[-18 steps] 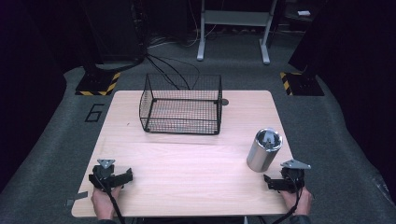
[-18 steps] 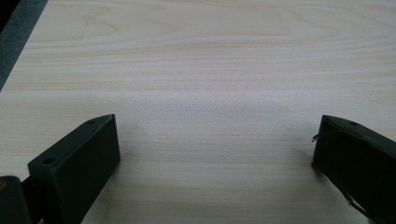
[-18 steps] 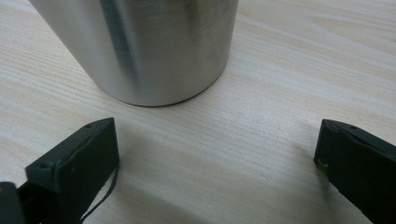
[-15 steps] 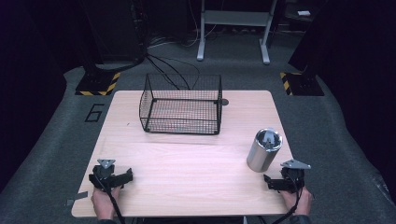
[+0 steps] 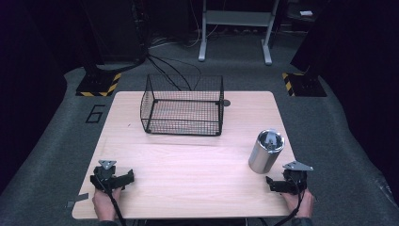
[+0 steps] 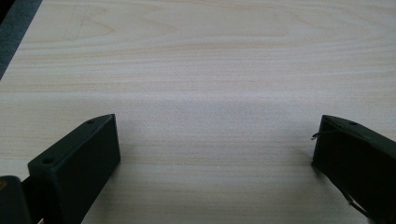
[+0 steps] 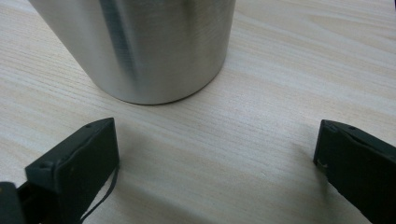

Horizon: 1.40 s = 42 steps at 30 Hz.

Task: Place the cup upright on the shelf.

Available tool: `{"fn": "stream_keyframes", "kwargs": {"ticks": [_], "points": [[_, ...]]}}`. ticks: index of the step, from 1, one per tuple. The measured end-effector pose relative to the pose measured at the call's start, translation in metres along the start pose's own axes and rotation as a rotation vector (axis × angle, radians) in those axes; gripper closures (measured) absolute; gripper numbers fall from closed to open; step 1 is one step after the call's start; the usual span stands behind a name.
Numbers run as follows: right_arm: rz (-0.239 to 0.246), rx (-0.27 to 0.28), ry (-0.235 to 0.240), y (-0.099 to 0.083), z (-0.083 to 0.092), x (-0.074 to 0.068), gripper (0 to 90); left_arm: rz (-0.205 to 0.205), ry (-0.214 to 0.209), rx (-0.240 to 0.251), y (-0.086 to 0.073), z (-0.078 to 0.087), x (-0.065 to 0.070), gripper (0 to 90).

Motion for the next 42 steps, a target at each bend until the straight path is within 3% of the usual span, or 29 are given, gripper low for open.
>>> {"fn": "stream_keyframes", "kwargs": {"ticks": [2,7,11,14,20,29,31,42], "points": [[0.022,-0.006,0.002,0.0,0.001,0.0,0.0,0.0,0.002,0.004,0.0,0.0,0.0,0.4],[-0.008,0.036,0.034,0.008,0.009,-0.004,0.0,-0.002,0.006,0.004,0.0,0.0,0.0,0.4],[0.011,0.108,0.044,0.028,0.029,-0.012,0.0,-0.003,0.008,0.005,0.0,0.0,0.0,0.5],[0.018,0.187,0.078,0.052,0.048,-0.022,0.0,0.0,0.01,0.007,0.0,0.0,0.001,0.5],[0.024,0.27,0.112,0.079,0.059,-0.032,0.0,-0.01,0.014,0.008,0.0,0.001,0.0,0.5],[0.017,0.33,0.123,0.104,0.054,-0.036,0.0,-0.012,0.013,0.003,0.0,0.001,0.0,0.4],[-0.003,0.352,0.136,0.11,0.05,-0.036,0.0,-0.013,0.014,0.003,0.0,0.001,0.0,0.4],[-0.028,0.394,0.143,0.123,0.042,-0.035,0.0,-0.013,0.016,0.004,0.0,0.001,0.001,0.4]]}}
Point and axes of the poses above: each handheld gripper's, and its own axes: z roughly backward along the jaws, y roughly out of its top, x roughly to its right, the point moved 9 cm from there along -z, roughly forward along the jaws, and after that the axes turned 1 degree about y, right-handed, at the moved point
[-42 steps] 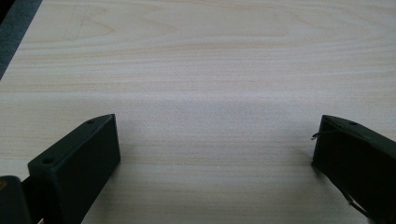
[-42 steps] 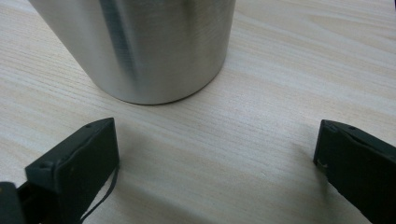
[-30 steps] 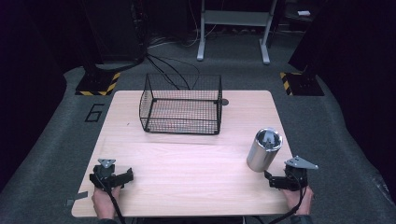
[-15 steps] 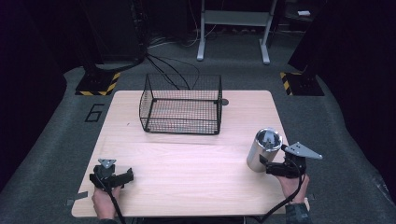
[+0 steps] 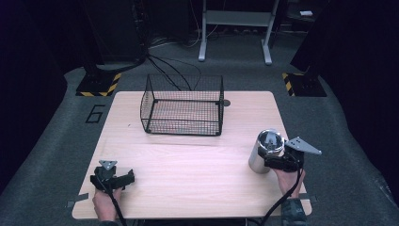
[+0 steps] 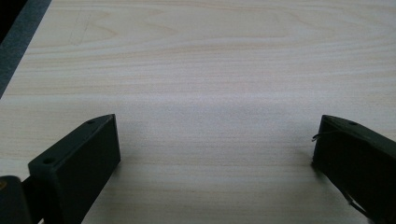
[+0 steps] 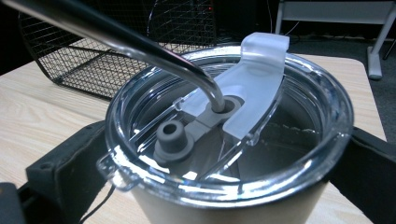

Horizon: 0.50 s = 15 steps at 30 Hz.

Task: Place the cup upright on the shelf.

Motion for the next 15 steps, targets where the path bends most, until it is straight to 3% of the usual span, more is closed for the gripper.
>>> {"fn": "stream_keyframes", "kwargs": {"ticks": [15], "points": [[0.003,0.01,-0.018,0.0011,-0.0087,0.0008,0.6,-0.001,0.0,-0.001,0.0,0.0,0.0,0.4]]}}
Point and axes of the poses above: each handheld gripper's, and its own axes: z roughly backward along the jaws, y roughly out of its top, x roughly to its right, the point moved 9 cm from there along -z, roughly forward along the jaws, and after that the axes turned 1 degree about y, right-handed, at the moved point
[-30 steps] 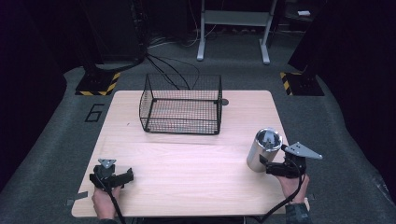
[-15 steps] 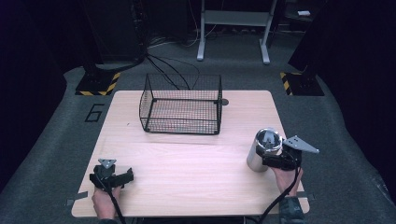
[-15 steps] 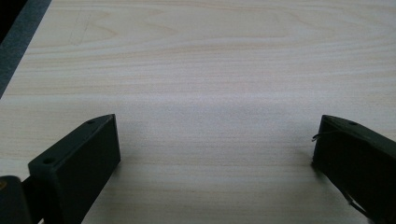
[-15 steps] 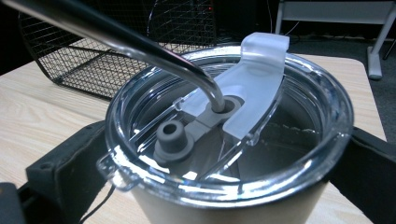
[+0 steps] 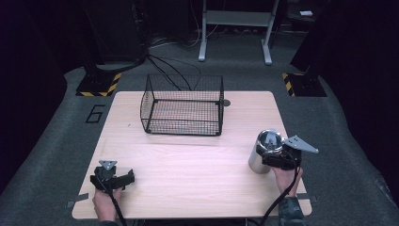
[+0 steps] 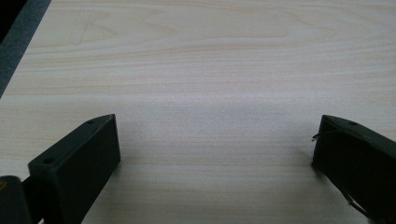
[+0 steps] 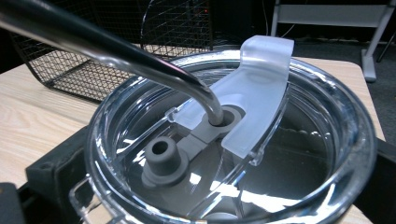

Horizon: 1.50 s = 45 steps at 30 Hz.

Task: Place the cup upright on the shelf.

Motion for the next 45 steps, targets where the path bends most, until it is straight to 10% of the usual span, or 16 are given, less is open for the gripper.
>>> {"fn": "stream_keyframes", "kwargs": {"ticks": [45], "points": [[0.049,0.053,0.01,0.027,0.005,-0.016,3.2,-0.004,0.004,0.004,0.0,0.0,0.0,0.5]]}}
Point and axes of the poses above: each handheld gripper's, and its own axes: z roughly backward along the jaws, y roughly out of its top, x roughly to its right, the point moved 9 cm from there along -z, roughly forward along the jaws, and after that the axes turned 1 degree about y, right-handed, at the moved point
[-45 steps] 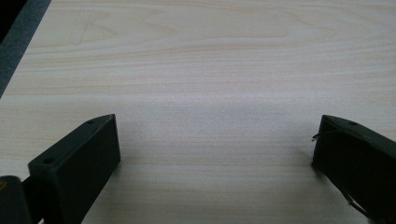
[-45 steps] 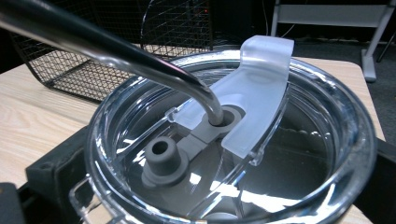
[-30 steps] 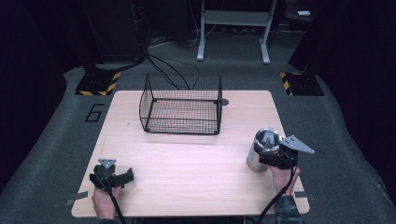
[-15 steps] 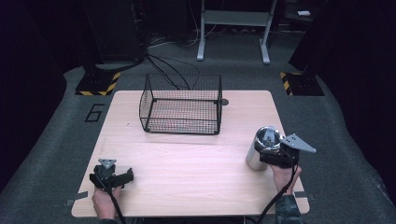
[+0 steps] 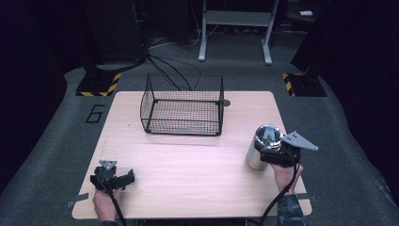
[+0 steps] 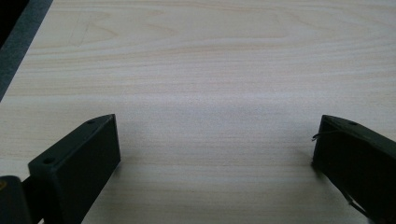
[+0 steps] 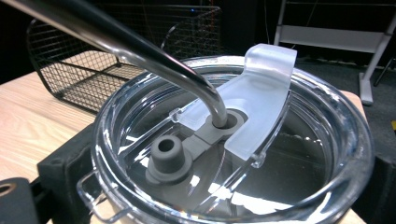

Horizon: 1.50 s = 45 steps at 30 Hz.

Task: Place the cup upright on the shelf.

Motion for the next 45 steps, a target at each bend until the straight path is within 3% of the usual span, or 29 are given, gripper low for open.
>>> {"fn": "stream_keyframes", "kwargs": {"ticks": [32,45], "points": [[0.031,0.003,0.131,0.02,-0.021,-0.045,3.3,-0.004,0.005,0.004,0.0,0.0,0.0,0.4],[0.04,-0.004,0.202,0.031,-0.034,-0.074,3.3,-0.005,0.006,0.005,0.0,0.0,0.0,0.4]]}}
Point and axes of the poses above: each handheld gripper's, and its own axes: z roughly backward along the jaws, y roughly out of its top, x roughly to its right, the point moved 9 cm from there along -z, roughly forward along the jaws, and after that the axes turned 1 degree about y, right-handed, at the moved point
